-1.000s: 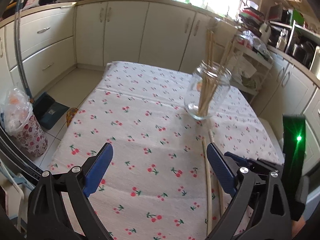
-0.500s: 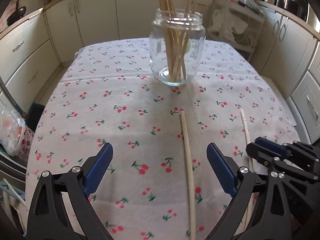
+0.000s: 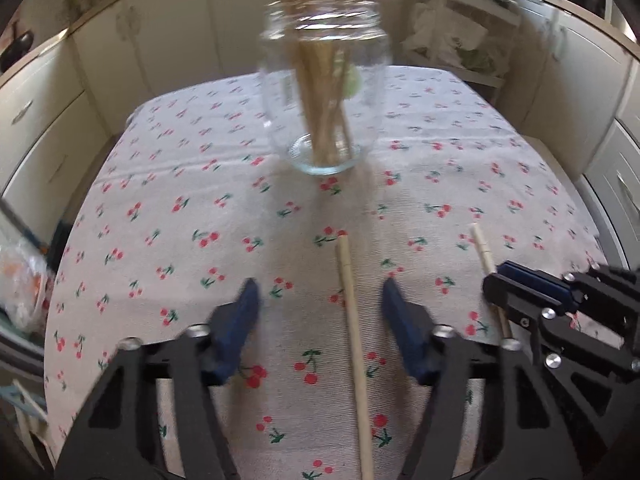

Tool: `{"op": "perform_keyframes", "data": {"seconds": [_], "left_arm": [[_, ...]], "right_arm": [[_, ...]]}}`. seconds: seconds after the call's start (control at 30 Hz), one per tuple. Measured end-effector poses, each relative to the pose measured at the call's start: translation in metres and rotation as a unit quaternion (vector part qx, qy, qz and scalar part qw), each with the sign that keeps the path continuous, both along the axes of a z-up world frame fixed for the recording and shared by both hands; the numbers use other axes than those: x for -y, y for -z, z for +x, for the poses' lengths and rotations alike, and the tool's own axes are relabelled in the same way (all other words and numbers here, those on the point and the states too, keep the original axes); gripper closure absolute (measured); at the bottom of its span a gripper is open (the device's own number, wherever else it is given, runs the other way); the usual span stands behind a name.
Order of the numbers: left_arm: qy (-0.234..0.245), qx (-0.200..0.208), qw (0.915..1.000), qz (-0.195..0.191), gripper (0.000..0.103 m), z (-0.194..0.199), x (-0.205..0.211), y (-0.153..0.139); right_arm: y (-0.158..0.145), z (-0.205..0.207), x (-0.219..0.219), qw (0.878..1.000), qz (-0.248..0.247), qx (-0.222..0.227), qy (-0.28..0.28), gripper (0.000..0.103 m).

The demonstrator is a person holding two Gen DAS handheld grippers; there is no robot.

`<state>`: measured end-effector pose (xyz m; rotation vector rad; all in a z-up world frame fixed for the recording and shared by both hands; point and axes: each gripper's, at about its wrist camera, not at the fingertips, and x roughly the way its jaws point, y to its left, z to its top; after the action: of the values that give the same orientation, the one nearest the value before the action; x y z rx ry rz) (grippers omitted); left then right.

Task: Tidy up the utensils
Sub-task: 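Move both grippers down to the last chopsticks lying on the tablecloth, then grasp a chopstick with the left gripper while the right gripper grasps another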

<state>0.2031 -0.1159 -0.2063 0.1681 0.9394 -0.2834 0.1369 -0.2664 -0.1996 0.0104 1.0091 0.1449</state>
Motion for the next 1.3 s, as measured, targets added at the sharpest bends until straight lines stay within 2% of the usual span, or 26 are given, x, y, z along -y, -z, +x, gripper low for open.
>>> {"op": "perform_keyframes", "data": {"seconds": [0.1,0.17,0.2,0.3,0.33,0.37,0.4,0.47,0.5,0.53,0.6,0.67,0.83,0.93,1.0,1.13,1.17,1.3], "left_arm": [[0.031,-0.002,0.9995,0.003,0.084,-0.001,0.007,-0.002],[0.046,-0.002,0.9989,0.011,0.086,-0.002,0.010,-0.003],[0.050,-0.003,0.9986,0.013,0.087,-0.002,0.010,-0.004],[0.066,-0.011,0.9976,0.018,0.087,-0.004,0.009,-0.004],[0.066,-0.015,0.9976,0.017,0.087,-0.002,0.009,-0.005],[0.058,-0.022,0.9980,0.014,0.083,0.000,0.008,-0.004],[0.051,-0.024,0.9983,0.013,0.074,0.002,0.006,-0.005],[0.040,-0.024,0.9989,0.010,0.066,0.005,0.004,-0.004],[0.037,-0.020,0.9991,0.008,0.067,0.006,0.005,-0.003],[0.037,-0.017,0.9991,0.008,0.068,0.005,0.005,-0.003],[0.048,-0.017,0.9987,0.001,0.090,0.004,0.008,-0.004],[0.056,-0.018,0.9982,0.005,0.095,0.002,0.012,-0.004],[0.054,-0.026,0.9982,0.005,0.093,0.004,0.013,-0.004],[0.048,-0.029,0.9984,0.003,0.081,0.007,0.013,-0.004],[0.041,-0.029,0.9987,0.002,0.066,0.010,0.013,-0.003],[0.040,-0.024,0.9989,0.000,0.064,0.012,0.013,-0.001],[0.042,-0.021,0.9989,-0.002,0.066,0.012,0.014,-0.001],[0.059,-0.017,0.9981,-0.007,0.097,0.009,0.018,-0.002]], "right_arm": [[-0.001,0.001,0.006,1.000,0.002,-0.007,0.002,0.093],[-0.002,0.003,0.009,1.000,0.003,-0.014,0.008,0.093],[-0.002,0.003,0.010,1.000,0.003,-0.015,0.009,0.089],[0.000,0.006,0.009,1.000,0.001,-0.016,0.012,0.078],[0.000,0.007,0.008,1.000,0.000,-0.014,0.012,0.078],[0.000,0.008,0.006,1.000,-0.004,-0.013,0.011,0.078],[0.000,0.007,0.005,1.000,-0.006,-0.012,0.010,0.078],[0.000,0.007,0.003,1.000,-0.014,-0.008,0.007,0.084],[0.000,0.007,0.002,1.000,-0.019,-0.007,0.005,0.093],[0.000,0.006,0.002,1.000,-0.019,-0.007,0.003,0.095],[0.000,0.006,0.002,1.000,-0.018,-0.009,0.001,0.097],[0.000,0.007,0.002,1.000,-0.018,-0.012,-0.002,0.097],[-0.001,0.012,0.004,1.000,-0.014,-0.025,-0.001,0.097],[0.000,0.014,0.002,0.999,-0.021,-0.025,-0.006,0.097],[0.000,0.015,0.000,0.999,-0.026,-0.025,-0.011,0.097],[0.000,0.015,-0.004,0.999,-0.040,-0.019,-0.021,0.097],[0.000,0.015,-0.004,0.999,-0.042,-0.017,-0.022,0.097],[0.000,0.014,-0.003,0.999,-0.034,-0.013,-0.014,0.097]]}}
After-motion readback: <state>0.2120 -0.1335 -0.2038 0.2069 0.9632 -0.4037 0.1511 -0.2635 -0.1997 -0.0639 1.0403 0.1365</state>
